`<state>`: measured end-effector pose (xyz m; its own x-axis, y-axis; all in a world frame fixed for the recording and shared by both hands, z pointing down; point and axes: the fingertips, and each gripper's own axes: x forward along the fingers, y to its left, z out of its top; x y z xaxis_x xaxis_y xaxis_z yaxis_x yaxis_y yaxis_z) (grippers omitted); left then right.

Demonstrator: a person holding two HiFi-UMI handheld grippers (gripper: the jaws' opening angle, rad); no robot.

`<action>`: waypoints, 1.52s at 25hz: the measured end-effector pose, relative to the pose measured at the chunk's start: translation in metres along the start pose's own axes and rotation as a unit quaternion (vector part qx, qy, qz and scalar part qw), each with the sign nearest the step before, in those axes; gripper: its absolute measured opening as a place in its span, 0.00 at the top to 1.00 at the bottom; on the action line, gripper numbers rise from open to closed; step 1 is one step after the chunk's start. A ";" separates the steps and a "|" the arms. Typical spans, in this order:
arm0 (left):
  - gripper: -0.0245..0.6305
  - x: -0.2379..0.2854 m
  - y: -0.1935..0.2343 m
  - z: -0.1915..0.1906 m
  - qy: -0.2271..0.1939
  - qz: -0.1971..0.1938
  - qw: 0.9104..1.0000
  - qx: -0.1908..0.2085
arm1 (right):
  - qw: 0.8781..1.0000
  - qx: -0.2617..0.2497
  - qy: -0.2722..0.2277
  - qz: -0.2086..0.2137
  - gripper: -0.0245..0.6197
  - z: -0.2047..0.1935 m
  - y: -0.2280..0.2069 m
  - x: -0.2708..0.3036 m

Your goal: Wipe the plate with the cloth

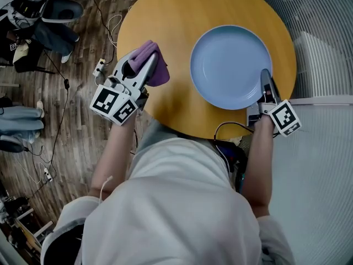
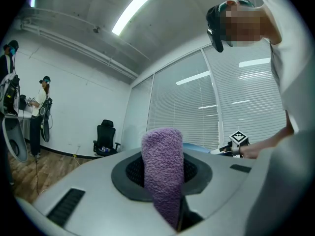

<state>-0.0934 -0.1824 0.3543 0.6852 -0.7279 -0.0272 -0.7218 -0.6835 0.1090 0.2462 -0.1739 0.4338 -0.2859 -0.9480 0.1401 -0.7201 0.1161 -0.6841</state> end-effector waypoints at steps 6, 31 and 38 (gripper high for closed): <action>0.84 -0.005 0.001 -0.006 0.009 0.008 1.000 0.004 | 1.000 0.008 -0.006 -0.005 0.90 0.003 -0.012 0.005; 0.84 -0.003 0.008 -0.022 0.034 0.040 0.999 -0.008 | 0.979 0.165 -0.015 -0.122 0.91 -0.046 -0.145 0.028; 0.84 0.001 0.004 -0.023 0.035 0.045 0.998 -0.007 | 0.969 0.159 -0.010 -0.187 0.90 -0.061 -0.185 0.019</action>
<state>-0.0939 -0.1845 0.3775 0.6230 -0.7804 0.0527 -0.7797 -0.6142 0.1213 0.3356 -0.1958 0.6066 -0.0276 -0.9117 0.4100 -0.5388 -0.3319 -0.7743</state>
